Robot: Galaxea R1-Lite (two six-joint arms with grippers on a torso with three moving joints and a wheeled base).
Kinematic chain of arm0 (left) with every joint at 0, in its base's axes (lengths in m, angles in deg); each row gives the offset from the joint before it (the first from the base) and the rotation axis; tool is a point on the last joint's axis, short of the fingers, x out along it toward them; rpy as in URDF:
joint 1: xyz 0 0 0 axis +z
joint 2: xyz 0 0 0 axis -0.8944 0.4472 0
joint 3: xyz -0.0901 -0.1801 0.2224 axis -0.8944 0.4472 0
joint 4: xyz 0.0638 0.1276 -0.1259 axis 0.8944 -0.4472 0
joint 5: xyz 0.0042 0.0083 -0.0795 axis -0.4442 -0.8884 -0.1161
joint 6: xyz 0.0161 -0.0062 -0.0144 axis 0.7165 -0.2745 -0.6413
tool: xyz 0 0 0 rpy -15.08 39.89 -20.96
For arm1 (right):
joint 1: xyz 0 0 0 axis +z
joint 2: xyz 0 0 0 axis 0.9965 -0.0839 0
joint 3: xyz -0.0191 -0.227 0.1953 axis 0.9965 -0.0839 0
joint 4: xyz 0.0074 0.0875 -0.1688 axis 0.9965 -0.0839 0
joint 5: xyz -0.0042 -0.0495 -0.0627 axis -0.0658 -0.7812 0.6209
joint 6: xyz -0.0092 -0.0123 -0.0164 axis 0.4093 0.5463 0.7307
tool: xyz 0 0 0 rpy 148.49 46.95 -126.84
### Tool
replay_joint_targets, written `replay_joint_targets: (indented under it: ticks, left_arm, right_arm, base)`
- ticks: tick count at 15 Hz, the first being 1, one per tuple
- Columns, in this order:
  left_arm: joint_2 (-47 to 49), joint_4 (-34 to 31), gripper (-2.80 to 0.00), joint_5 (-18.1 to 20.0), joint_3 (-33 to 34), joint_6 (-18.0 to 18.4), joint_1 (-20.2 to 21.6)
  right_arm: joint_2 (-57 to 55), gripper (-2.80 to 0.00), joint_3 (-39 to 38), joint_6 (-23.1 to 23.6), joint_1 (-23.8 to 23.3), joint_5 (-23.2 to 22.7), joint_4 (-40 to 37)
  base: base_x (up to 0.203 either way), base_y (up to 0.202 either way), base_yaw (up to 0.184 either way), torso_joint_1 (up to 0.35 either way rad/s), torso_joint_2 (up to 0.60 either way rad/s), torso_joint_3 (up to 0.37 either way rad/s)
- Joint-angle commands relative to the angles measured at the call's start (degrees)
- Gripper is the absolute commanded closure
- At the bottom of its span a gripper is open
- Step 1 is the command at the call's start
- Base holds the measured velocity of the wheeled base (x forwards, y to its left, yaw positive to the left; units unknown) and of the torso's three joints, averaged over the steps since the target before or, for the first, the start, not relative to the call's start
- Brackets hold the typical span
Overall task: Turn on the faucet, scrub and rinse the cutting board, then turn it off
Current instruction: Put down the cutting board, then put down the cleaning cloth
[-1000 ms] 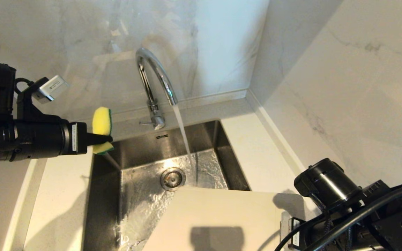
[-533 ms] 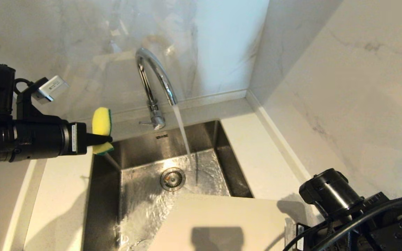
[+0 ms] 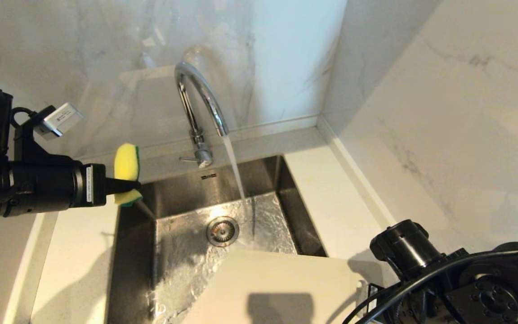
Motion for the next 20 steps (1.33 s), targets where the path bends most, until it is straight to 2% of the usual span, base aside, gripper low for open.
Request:
replay_joint_targets:
  ticks: [1, 2, 3, 9, 12, 15, 19, 20]
  left_arm:
    - [-0.50, -0.05, 0.00, 0.04, 0.38, -0.09, -0.01]
    - [-0.50, 0.01, 0.00, 0.04, 0.55, -0.12, -0.01]
    - [-0.68, -0.08, 0.00, 0.04, 0.65, -0.16, -0.01]
    - [-1.56, 0.01, 0.00, 0.04, 2.56, -0.52, -0.01]
    - [-1.47, 0.10, 0.00, 0.12, 2.60, -0.87, -0.01]
    - [-1.38, 0.10, 0.00, 0.04, 2.17, -0.87, -0.01]
    - [-1.73, 0.11, 0.00, 0.10, 2.37, -0.87, -0.01]
    - [-1.82, 0.10, 0.00, 0.13, 2.28, -0.87, -0.01]
  right_arm:
    - [-1.88, 0.00, -0.12, -0.30, -0.22, 0.03, 0.76]
    - [-2.23, 0.00, -0.07, -0.38, -0.47, 0.03, 0.76]
    - [-2.14, -2.80, -0.12, -0.39, -0.98, 0.03, 0.76]
    - [-3.63, -2.80, 0.09, 1.50, -5.27, -0.23, 3.96]
    - [-1.94, -2.80, 0.44, 1.80, -5.33, 0.03, 4.19]
    - [2.05, -2.80, 1.89, 4.34, -5.34, 0.25, 3.78]
    - [7.95, -2.80, 10.14, 7.15, -5.28, 1.35, -4.59]
    - [9.23, 0.00, 12.54, 8.08, -5.18, 1.31, -6.58]
  base:
    - [0.000, 0.000, 0.000, 0.000, 0.00, 0.000]
    - [0.000, 0.000, 0.000, 0.000, 0.00, 0.000]
    - [0.000, 0.000, 0.000, 0.000, 0.00, 0.000]
    - [0.000, 0.000, 0.000, 0.000, 0.00, 0.000]
    - [0.000, 0.000, 0.000, 0.000, 0.00, 0.000]
    - [0.000, 0.000, 0.000, 0.000, 0.00, 0.000]
    - [0.000, 0.000, 0.000, 0.000, 0.00, 0.000]
    - [0.000, 0.000, 0.000, 0.000, 0.00, 0.000]
